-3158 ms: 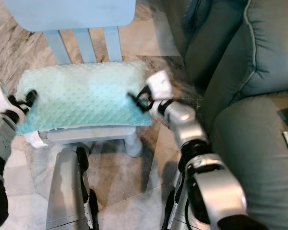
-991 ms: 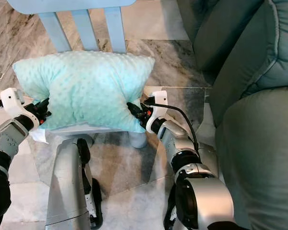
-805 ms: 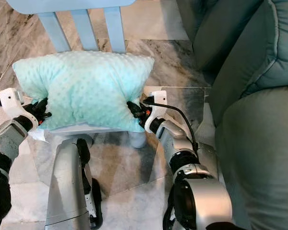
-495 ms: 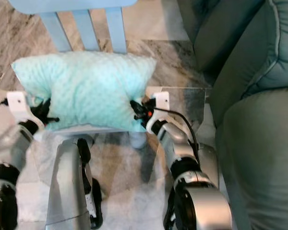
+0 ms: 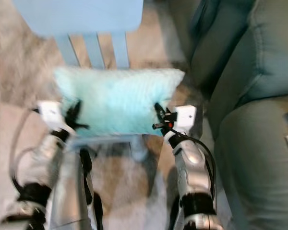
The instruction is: Move the pillow to the sofa
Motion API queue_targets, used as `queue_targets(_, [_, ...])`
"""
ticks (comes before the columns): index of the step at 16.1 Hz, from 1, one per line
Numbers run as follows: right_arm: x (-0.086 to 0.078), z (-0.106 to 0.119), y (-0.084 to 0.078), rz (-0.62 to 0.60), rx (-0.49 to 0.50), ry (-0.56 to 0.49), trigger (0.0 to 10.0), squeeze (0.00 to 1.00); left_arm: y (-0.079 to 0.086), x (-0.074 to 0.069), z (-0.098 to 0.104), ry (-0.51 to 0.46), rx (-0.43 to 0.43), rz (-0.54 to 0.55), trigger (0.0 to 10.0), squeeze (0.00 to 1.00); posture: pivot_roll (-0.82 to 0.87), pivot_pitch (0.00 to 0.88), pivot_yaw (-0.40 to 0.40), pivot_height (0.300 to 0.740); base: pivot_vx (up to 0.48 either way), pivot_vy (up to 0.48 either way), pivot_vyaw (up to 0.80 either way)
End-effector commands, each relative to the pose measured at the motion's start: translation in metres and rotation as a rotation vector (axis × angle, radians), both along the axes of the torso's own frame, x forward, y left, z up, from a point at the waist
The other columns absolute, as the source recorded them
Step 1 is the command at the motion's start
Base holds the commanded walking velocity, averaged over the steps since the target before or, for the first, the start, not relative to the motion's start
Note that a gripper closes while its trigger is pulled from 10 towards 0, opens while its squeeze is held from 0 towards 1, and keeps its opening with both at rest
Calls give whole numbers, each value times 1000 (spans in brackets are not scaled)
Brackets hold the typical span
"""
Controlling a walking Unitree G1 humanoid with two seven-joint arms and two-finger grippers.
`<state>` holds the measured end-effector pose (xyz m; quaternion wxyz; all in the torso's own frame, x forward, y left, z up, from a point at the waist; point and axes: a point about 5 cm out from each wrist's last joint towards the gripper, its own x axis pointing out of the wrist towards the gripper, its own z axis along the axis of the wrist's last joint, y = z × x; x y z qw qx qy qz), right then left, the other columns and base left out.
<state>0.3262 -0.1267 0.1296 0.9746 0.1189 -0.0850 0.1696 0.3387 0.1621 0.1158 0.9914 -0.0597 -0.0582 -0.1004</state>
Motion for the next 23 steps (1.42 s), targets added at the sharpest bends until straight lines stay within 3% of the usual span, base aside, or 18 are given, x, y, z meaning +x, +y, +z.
queue_targets(1, [-5,5,4,-28,31,-12,0,0,-2,-5,-1,-14,22,17,0,0,-145,62,91,425,0,0,0])
queue_targets(3, [-10,7,0,-69,24,-21,0,0,-12,-4,0,-9,16,10,0,0,-160,42,105,425,0,0,0])
queue_targets(6, [-20,6,-9,-126,-19,-10,0,0,-39,-1,14,-35,14,-85,0,0,-167,19,113,425,0,0,0])
queue_targets(8, [-25,9,-11,-141,-72,-26,0,0,-48,0,24,-55,13,-105,0,0,-176,8,123,425,0,0,0])
queue_targets(9, [-31,11,-11,-151,-112,-38,0,0,-46,-1,26,-65,46,-94,6549,0,-175,3,123,425,0,0,0])
queue_targets(10, [-37,9,-13,-177,-159,-25,9255,0,-39,-2,16,-8,85,-79,10000,0,-175,0,123,425,0,0,0])
queue_targets(11, [-40,7,-14,-192,-172,-10,10000,0,-29,-6,8,12,105,-40,10000,0,-177,0,123,425,0,0,0])
queue_targets(15, [-52,4,-26,-254,-205,29,10000,0,-6,-33,-18,84,194,22,10000,0,-180,0,123,425,0,0,0])
queue_targets(20, [-68,-2,-46,-285,-239,85,10000,0,4,-53,-29,101,233,24,10000,0,-172,10,111,425,0,0,0])
queue_targets(23, [-71,-2,-51,-289,-244,101,10000,0,5,-54,-28,100,227,35,10000,0,-173,14,108,425,0,0,0])
